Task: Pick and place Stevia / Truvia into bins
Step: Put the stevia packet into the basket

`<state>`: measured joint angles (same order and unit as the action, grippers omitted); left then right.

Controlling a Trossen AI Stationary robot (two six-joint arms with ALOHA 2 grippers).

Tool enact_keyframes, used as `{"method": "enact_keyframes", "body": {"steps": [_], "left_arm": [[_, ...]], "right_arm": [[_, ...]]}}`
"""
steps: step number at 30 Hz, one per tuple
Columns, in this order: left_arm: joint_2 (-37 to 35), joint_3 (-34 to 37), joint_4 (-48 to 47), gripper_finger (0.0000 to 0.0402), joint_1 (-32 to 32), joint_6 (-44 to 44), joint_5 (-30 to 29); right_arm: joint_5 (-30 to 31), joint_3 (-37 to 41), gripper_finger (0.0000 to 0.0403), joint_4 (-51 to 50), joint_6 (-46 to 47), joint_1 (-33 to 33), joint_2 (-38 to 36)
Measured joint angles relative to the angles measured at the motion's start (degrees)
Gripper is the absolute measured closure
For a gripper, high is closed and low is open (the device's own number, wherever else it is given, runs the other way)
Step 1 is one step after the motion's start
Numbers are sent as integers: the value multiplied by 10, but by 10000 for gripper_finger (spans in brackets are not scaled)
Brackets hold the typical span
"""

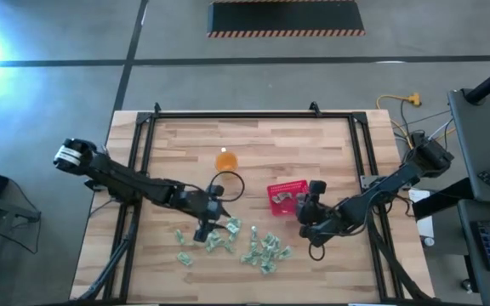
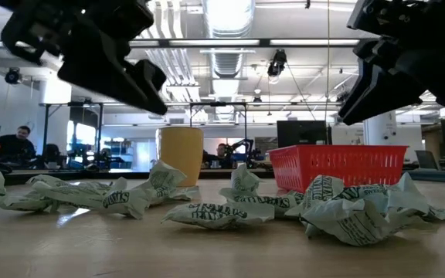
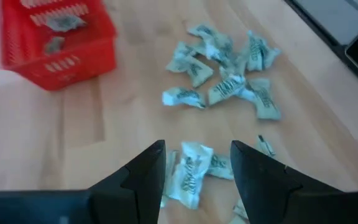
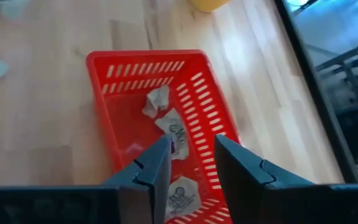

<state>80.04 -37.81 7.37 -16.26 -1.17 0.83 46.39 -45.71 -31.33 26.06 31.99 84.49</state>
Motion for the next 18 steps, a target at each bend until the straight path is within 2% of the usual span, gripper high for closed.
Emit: {"method": "enact_keyframes", "body": {"steps": [3,8,14,18], "left_arm": [[22,17,48,237,-8,4,0],[87,6,95,237,-14,25,-9],[146,-14,96,237,-15,33,-12],[161,-20,98,237,-15,33,-17]], "right_arm": [[0,0,297,1,-2,0,0],[-1,0,304,0,-3,0,-2],[-3,0,311,1,-2,3,-10],[-5,1,315,2,-1,4,-16]]}}
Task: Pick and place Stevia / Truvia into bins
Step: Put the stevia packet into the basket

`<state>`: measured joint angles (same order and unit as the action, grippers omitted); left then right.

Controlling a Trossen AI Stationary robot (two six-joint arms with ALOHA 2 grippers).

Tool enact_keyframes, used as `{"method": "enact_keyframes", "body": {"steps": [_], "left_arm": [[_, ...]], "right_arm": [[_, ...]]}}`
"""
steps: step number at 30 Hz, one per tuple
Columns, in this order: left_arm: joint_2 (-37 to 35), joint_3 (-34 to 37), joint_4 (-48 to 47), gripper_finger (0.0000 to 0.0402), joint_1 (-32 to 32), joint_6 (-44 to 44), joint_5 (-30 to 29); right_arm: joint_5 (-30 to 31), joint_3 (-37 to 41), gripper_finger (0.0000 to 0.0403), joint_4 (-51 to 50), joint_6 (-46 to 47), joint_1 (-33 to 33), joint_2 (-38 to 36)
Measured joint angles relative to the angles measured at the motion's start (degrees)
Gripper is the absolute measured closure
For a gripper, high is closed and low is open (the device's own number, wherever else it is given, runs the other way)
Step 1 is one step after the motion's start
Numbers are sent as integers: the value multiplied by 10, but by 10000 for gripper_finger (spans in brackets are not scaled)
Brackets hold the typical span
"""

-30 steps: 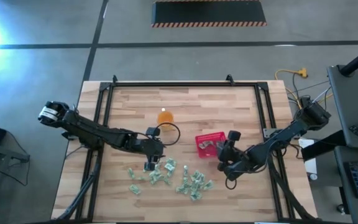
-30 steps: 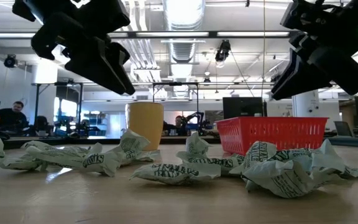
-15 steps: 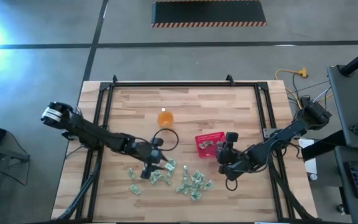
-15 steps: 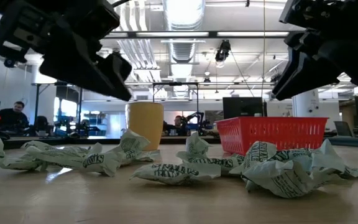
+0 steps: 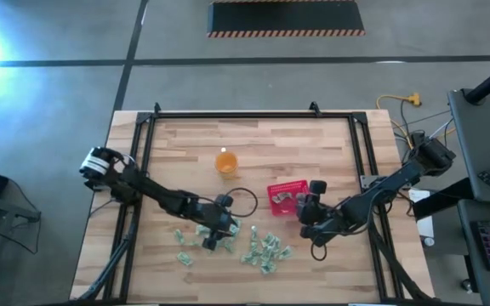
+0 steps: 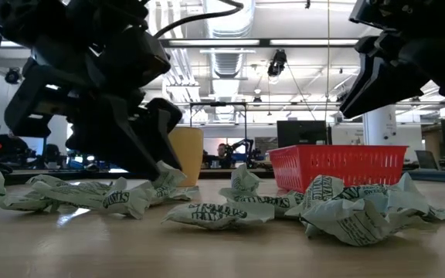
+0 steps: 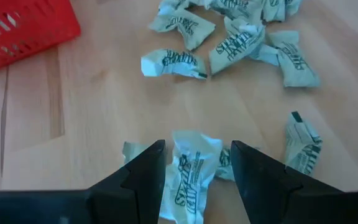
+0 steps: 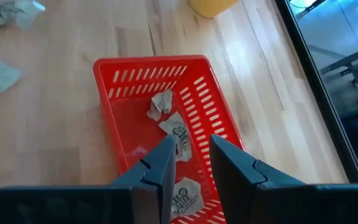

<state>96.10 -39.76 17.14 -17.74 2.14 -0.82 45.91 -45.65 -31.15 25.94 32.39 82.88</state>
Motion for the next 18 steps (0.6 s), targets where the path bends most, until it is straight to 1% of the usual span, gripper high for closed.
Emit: {"method": "enact_keyframes", "body": {"steps": [4,7,9,16,18], "left_arm": [[1,-1,-1,241,0,1,-13],[-4,-1,-2,261,0,1,-14],[-4,-1,-5,284,0,1,-14],[-4,0,-32,380,0,1,-16],[-5,0,-31,395,0,1,-24]], "right_arm": [[0,0,317,0,0,0,-1],[0,0,315,0,0,0,-1],[0,0,314,0,0,0,-1],[0,0,322,0,0,0,-1],[0,0,324,0,0,0,-1]]}}
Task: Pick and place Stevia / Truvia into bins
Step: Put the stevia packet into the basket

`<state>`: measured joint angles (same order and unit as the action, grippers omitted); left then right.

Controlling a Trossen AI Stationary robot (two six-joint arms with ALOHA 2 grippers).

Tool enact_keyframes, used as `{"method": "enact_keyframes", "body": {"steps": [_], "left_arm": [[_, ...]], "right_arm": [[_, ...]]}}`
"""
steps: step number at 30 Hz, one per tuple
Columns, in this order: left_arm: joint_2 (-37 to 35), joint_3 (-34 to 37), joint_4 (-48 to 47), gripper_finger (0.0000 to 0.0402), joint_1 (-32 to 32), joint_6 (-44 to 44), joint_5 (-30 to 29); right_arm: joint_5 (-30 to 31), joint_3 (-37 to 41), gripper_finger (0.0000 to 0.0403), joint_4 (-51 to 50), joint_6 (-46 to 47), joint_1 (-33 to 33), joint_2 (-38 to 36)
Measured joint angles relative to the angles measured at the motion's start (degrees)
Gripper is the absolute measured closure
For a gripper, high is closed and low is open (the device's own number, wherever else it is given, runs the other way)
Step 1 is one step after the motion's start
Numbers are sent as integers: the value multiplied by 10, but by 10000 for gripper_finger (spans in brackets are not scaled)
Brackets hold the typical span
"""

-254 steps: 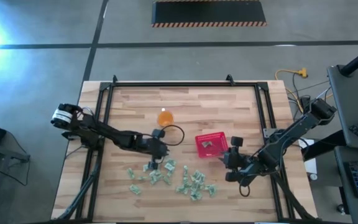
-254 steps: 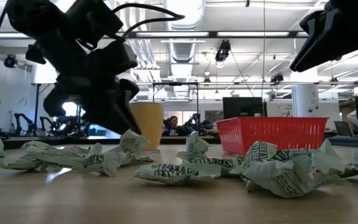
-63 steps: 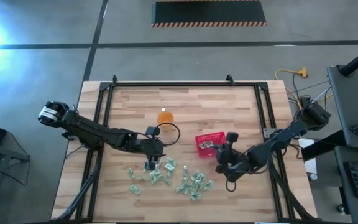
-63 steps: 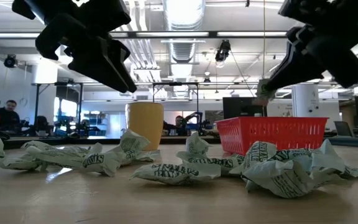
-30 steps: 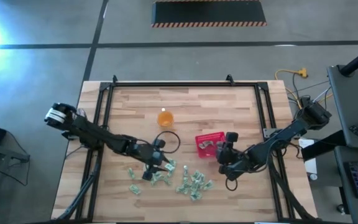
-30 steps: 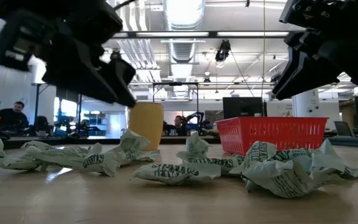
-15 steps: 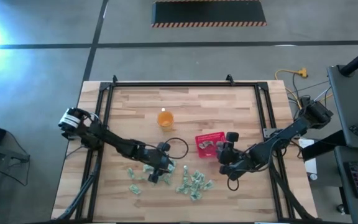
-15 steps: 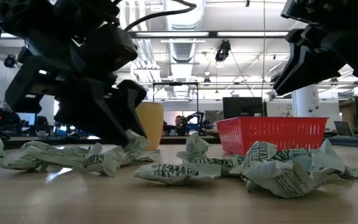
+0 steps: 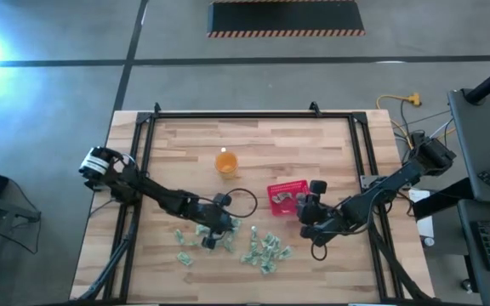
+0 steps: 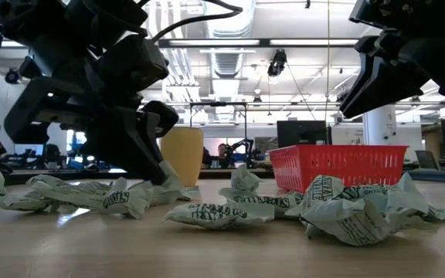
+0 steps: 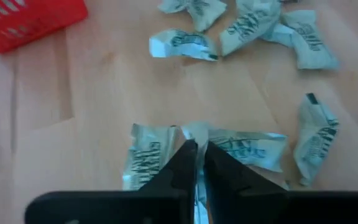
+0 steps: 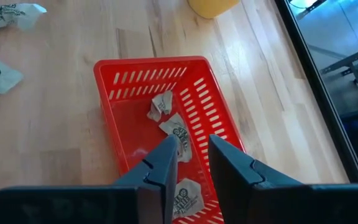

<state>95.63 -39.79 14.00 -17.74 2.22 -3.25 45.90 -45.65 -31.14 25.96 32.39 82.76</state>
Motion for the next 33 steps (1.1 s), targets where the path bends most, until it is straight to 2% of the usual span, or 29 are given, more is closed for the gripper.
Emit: {"method": "enact_keyframes", "body": {"steps": [5,10,21,24,26,29,33], "left_arm": [[-11,0,3,398,0,12,-21],[-31,0,52,400,4,60,-41],[-28,-52,129,401,62,166,-58],[-15,-76,131,401,87,167,-50],[2,-97,130,401,103,167,-25],[39,-132,131,401,121,167,8],[102,-191,128,402,131,182,15]], "right_arm": [[0,0,321,0,0,0,0],[-2,-2,324,0,0,0,0],[-154,-19,324,0,-5,0,0],[-177,-20,324,0,-5,1,0],[-180,-20,326,0,-4,3,0],[-181,-20,331,0,-4,4,0],[-197,-20,334,0,-4,8,0]]}}
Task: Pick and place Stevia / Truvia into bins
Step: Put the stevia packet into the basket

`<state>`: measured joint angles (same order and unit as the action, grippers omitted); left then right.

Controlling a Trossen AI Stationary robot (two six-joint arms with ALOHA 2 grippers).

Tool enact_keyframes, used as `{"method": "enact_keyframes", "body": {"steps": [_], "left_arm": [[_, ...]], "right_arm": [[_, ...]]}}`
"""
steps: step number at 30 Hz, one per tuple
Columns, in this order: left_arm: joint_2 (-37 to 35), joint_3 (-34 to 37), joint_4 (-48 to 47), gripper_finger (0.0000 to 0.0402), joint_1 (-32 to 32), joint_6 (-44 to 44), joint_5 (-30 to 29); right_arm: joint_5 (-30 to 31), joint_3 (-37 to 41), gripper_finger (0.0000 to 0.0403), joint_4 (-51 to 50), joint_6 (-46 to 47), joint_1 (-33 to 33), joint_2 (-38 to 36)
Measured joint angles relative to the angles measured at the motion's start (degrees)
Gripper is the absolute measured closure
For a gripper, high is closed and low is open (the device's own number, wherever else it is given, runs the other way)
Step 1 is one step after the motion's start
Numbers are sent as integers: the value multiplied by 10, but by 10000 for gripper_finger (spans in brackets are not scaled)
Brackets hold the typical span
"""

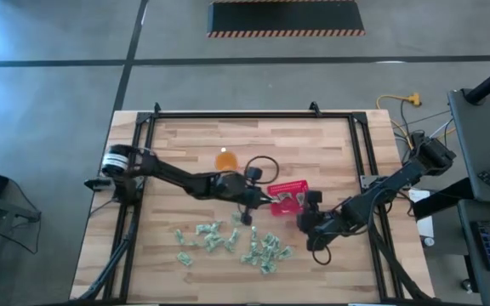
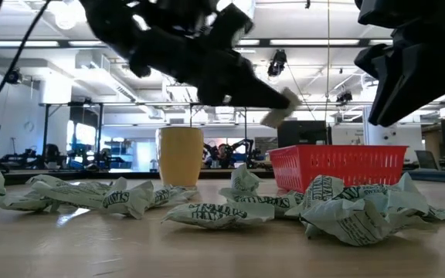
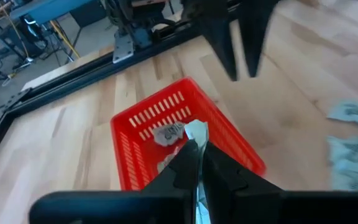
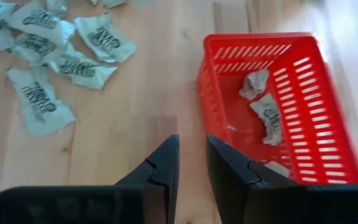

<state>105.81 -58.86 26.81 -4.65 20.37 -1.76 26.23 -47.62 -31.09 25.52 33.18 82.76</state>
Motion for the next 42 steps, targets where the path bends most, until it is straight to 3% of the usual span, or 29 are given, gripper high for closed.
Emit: {"method": "enact_keyframes", "body": {"steps": [6,14,24,27,33,42], "left_arm": [[65,-75,-9,402,8,23,0],[76,-101,-54,398,21,30,-1],[71,-100,-58,283,21,40,-2],[49,-100,-94,259,18,40,-2],[-34,-91,-256,246,0,10,-2],[-168,-16,-358,246,-61,-55,-31]], "right_arm": [[-10,0,334,0,0,2,-2],[-9,0,334,-1,0,2,-2],[-8,0,330,26,2,2,-2],[-19,4,330,93,-1,2,-2],[-121,21,330,224,-46,5,25],[-140,20,330,261,-22,22,99]]}}
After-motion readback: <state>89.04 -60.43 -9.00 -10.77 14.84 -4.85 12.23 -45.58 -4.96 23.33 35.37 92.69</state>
